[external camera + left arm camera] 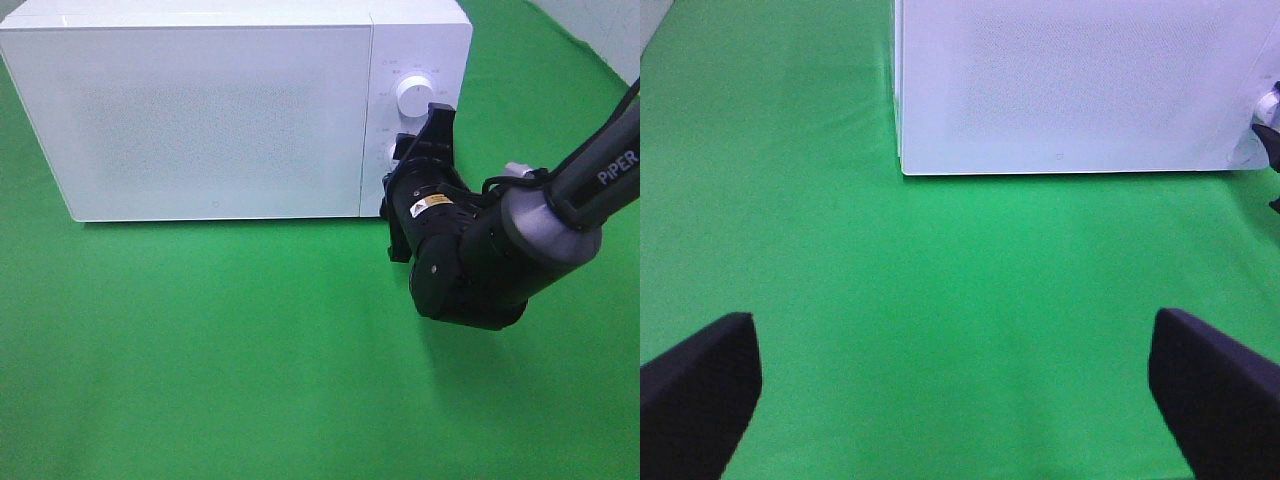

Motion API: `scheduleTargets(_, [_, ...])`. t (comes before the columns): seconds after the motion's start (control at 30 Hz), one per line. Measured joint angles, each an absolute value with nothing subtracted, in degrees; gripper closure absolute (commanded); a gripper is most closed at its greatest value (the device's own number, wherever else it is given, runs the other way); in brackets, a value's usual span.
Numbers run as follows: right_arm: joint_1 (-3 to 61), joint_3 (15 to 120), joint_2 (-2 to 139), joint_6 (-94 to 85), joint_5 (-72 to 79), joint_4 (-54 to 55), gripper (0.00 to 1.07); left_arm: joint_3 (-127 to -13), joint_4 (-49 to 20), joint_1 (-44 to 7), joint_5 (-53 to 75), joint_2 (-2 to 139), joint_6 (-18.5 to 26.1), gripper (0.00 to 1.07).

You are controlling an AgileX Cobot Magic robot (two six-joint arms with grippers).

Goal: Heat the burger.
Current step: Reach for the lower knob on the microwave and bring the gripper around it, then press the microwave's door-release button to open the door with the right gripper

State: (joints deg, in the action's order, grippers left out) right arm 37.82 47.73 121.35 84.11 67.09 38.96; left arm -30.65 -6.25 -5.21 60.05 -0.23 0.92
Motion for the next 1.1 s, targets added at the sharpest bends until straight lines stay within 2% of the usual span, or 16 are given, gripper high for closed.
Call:
scheduleTargets(0.23, [37.8,46.8,121.1,83.5,67.7,38.9,0.41,-30.7,-6.2,-5.2,60.0,-0.2,0.9,0.09])
scheduleTargets(0.8, [37.2,36.6,113.2,81.6,67.2,30.0,0.41,-30.7,-6.2,-5.2,60.0,-0.2,0.9,0.09])
scheduleTargets(1.1, [37.2,29.9,104.9,71.7,58.8,23.5,0.42,-30.7,-6.2,-5.2,60.0,-0.2,0.9,0.09])
